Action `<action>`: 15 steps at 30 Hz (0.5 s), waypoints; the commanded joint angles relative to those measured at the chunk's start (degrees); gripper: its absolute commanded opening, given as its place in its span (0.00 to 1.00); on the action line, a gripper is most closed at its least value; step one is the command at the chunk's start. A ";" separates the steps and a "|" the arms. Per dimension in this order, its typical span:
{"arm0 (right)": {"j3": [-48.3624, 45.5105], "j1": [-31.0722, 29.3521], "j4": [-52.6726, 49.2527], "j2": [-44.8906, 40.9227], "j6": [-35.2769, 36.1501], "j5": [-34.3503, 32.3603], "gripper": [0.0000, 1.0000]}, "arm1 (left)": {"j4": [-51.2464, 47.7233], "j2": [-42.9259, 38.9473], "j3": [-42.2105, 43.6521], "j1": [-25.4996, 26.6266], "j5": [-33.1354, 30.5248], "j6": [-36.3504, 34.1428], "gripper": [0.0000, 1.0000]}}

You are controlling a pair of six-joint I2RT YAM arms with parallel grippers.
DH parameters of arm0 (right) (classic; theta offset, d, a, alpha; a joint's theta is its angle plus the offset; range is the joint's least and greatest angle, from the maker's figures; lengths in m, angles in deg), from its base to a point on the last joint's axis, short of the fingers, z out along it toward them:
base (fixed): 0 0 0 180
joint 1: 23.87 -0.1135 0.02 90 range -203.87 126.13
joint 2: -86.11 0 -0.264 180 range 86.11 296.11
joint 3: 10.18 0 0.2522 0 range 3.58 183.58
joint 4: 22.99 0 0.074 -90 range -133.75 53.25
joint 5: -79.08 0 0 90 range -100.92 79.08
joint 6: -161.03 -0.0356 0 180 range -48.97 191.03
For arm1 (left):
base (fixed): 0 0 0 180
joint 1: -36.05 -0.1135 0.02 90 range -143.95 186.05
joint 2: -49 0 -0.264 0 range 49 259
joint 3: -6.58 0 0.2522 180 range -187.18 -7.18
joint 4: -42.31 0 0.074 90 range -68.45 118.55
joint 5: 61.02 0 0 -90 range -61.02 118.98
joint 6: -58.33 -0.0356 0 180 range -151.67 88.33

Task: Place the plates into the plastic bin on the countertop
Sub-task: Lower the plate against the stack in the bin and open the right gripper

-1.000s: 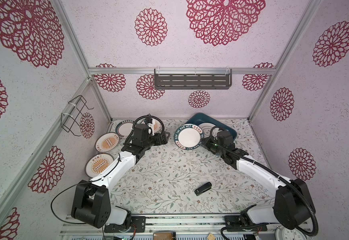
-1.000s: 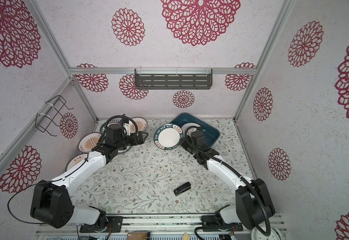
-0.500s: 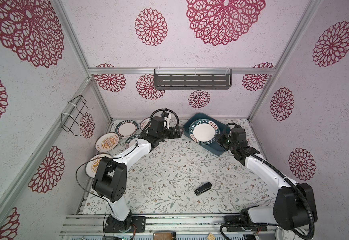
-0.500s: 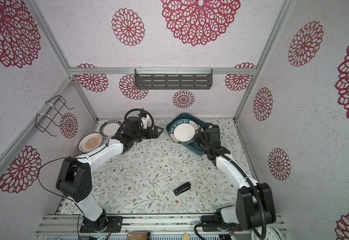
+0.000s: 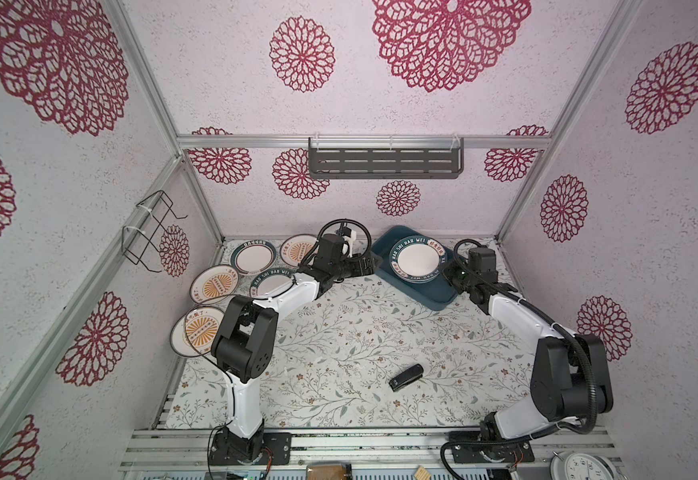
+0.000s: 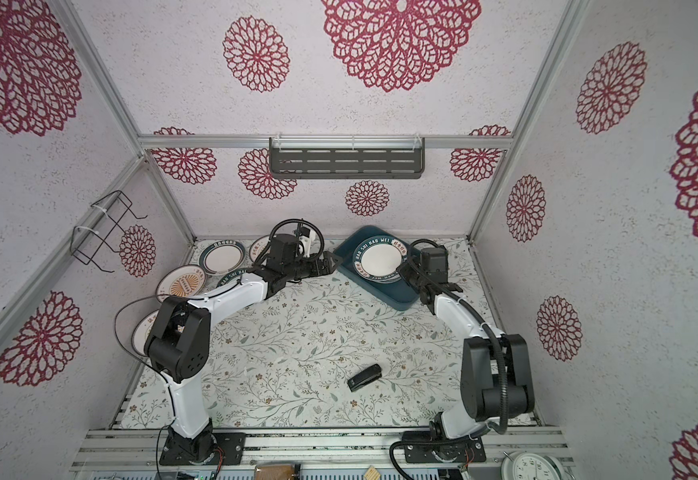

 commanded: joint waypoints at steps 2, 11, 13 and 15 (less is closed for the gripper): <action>2.35 1.11 6.58 3.52 0.97 -0.29 0.00 | 2.01 4.53 -2.60 1.08 1.90 1.32 0.97; 5.38 2.75 9.49 11.69 0.80 -1.12 0.00 | 0.03 7.07 -3.11 1.30 1.15 2.01 0.97; 6.74 3.10 10.31 14.22 0.54 -0.53 0.00 | -0.43 7.14 -2.98 1.23 0.79 2.29 0.97; 7.80 3.37 11.89 16.37 -0.11 0.06 0.00 | -0.85 7.17 -2.90 1.28 0.32 2.49 0.97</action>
